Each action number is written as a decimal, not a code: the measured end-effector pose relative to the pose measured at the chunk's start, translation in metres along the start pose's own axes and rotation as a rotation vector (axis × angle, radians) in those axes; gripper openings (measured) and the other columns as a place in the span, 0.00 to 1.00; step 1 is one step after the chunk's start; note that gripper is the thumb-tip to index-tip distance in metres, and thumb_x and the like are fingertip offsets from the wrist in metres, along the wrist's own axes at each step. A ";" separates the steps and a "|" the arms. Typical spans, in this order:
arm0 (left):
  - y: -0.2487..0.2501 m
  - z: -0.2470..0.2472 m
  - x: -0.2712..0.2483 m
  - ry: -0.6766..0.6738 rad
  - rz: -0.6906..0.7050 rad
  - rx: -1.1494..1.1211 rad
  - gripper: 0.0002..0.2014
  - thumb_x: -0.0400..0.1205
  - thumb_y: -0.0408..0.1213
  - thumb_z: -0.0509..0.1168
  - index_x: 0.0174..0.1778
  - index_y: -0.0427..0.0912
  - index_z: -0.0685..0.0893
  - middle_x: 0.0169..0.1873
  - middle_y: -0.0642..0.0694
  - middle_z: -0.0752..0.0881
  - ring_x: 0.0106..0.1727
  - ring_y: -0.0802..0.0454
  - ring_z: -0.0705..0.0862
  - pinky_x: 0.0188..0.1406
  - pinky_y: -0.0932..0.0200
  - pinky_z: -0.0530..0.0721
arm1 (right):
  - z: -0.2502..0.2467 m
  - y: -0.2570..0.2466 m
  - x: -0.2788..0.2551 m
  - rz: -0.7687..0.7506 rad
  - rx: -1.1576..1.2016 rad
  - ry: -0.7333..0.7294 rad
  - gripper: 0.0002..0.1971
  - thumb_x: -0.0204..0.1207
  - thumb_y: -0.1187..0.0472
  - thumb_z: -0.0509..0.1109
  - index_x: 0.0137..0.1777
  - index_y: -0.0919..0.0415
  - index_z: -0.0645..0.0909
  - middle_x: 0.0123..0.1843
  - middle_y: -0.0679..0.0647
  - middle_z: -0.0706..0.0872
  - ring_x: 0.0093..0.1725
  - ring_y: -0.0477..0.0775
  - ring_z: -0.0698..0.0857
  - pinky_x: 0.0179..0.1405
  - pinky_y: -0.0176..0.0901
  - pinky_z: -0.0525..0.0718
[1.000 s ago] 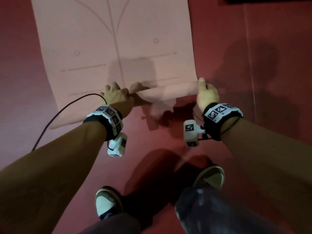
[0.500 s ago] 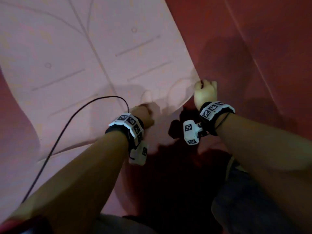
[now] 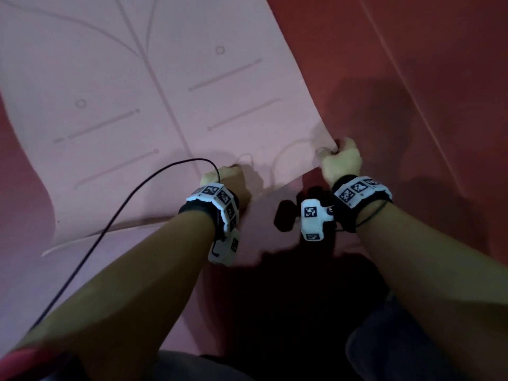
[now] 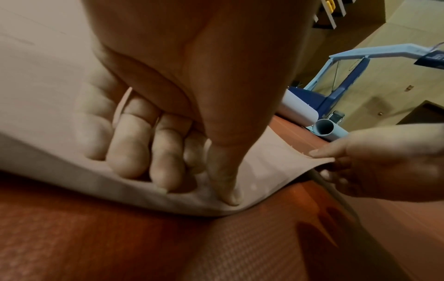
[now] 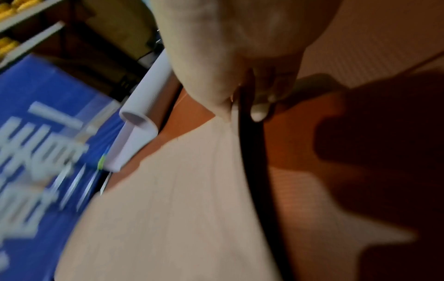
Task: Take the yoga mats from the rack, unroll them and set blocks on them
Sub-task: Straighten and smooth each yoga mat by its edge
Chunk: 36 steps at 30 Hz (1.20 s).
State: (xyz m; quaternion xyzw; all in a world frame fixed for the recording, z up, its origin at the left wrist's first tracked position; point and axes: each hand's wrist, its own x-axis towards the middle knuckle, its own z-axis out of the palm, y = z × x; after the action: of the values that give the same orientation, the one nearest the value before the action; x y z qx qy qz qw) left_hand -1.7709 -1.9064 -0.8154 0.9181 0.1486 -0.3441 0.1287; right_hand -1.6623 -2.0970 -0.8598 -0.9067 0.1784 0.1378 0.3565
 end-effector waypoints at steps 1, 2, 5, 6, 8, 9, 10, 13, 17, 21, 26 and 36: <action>0.002 -0.003 -0.001 -0.004 -0.003 -0.022 0.14 0.75 0.39 0.64 0.56 0.48 0.73 0.38 0.49 0.82 0.36 0.44 0.82 0.31 0.56 0.78 | 0.003 -0.004 0.000 0.081 0.099 0.019 0.20 0.71 0.56 0.68 0.62 0.60 0.83 0.53 0.55 0.89 0.50 0.58 0.88 0.54 0.50 0.88; 0.002 -0.002 0.000 -0.018 -0.001 -0.035 0.13 0.76 0.40 0.64 0.55 0.47 0.74 0.38 0.48 0.82 0.38 0.44 0.83 0.35 0.53 0.81 | 0.006 -0.008 0.001 0.158 0.209 0.043 0.21 0.69 0.57 0.65 0.62 0.59 0.84 0.52 0.56 0.90 0.48 0.60 0.89 0.52 0.53 0.90; 0.002 0.006 0.002 -0.062 -0.027 -0.113 0.15 0.74 0.39 0.65 0.56 0.49 0.75 0.39 0.48 0.83 0.40 0.44 0.83 0.39 0.52 0.83 | 0.006 -0.023 -0.004 0.338 0.418 0.006 0.18 0.75 0.64 0.59 0.61 0.57 0.84 0.51 0.56 0.90 0.42 0.59 0.90 0.41 0.48 0.91; 0.002 0.007 0.000 -0.058 -0.052 -0.128 0.15 0.73 0.39 0.66 0.55 0.49 0.77 0.38 0.48 0.84 0.39 0.44 0.84 0.39 0.53 0.84 | 0.007 -0.024 -0.004 0.350 0.494 -0.015 0.17 0.78 0.65 0.58 0.61 0.56 0.82 0.49 0.55 0.89 0.38 0.57 0.89 0.35 0.44 0.89; 0.004 0.009 -0.006 -0.017 -0.080 -0.137 0.06 0.78 0.41 0.66 0.46 0.46 0.77 0.37 0.47 0.83 0.39 0.44 0.82 0.41 0.54 0.83 | 0.007 -0.024 -0.004 0.359 0.601 -0.051 0.17 0.79 0.66 0.56 0.64 0.56 0.80 0.47 0.57 0.88 0.32 0.56 0.86 0.27 0.41 0.84; 0.006 0.008 -0.010 0.006 -0.080 -0.172 0.10 0.81 0.44 0.65 0.39 0.45 0.73 0.37 0.47 0.81 0.41 0.43 0.81 0.43 0.56 0.80 | 0.009 -0.024 -0.004 0.366 0.620 -0.064 0.18 0.79 0.65 0.55 0.65 0.57 0.79 0.48 0.59 0.88 0.33 0.58 0.86 0.27 0.42 0.83; 0.008 0.005 -0.014 -0.005 -0.082 -0.202 0.15 0.82 0.46 0.65 0.34 0.45 0.70 0.38 0.45 0.80 0.44 0.43 0.81 0.45 0.57 0.78 | 0.010 -0.025 -0.002 0.375 0.630 -0.088 0.18 0.79 0.64 0.55 0.65 0.58 0.80 0.50 0.60 0.88 0.37 0.60 0.87 0.28 0.43 0.84; 0.011 -0.003 -0.009 -0.067 -0.094 -0.278 0.17 0.76 0.52 0.69 0.34 0.44 0.73 0.48 0.41 0.86 0.49 0.41 0.85 0.52 0.54 0.83 | 0.012 -0.030 0.001 0.384 0.676 -0.213 0.20 0.74 0.62 0.58 0.64 0.60 0.81 0.53 0.61 0.88 0.45 0.63 0.88 0.29 0.48 0.86; 0.011 0.010 -0.009 -0.051 -0.204 -0.428 0.17 0.78 0.55 0.69 0.51 0.45 0.84 0.45 0.44 0.84 0.52 0.40 0.85 0.54 0.51 0.84 | 0.003 -0.043 -0.004 0.388 0.775 -0.380 0.17 0.73 0.66 0.60 0.61 0.62 0.79 0.58 0.64 0.84 0.55 0.67 0.86 0.44 0.56 0.90; 0.003 0.037 -0.016 0.104 -0.391 -0.733 0.13 0.74 0.48 0.75 0.40 0.42 0.85 0.37 0.45 0.88 0.40 0.47 0.87 0.36 0.60 0.86 | -0.005 -0.070 -0.013 0.302 0.854 -0.549 0.14 0.75 0.71 0.62 0.53 0.52 0.79 0.58 0.61 0.83 0.53 0.63 0.85 0.41 0.51 0.88; -0.002 0.033 -0.021 0.142 -0.457 -1.173 0.07 0.80 0.32 0.68 0.43 0.32 0.88 0.42 0.38 0.88 0.46 0.43 0.86 0.52 0.54 0.86 | -0.008 -0.108 -0.036 0.070 0.847 -0.859 0.17 0.79 0.72 0.68 0.65 0.56 0.79 0.64 0.61 0.85 0.60 0.63 0.85 0.39 0.44 0.88; 0.001 0.020 -0.049 -0.129 -0.503 -1.413 0.17 0.82 0.51 0.69 0.40 0.38 0.85 0.31 0.38 0.87 0.29 0.43 0.83 0.41 0.54 0.81 | -0.041 -0.106 -0.022 -0.131 0.571 -0.834 0.11 0.84 0.70 0.62 0.56 0.53 0.81 0.45 0.54 0.86 0.26 0.45 0.81 0.14 0.34 0.66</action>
State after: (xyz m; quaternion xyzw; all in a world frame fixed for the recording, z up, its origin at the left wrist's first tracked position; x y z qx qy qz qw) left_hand -1.8182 -1.9230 -0.7972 0.5335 0.5312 -0.2390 0.6132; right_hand -1.6324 -2.0483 -0.7594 -0.6502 -0.0056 0.4112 0.6389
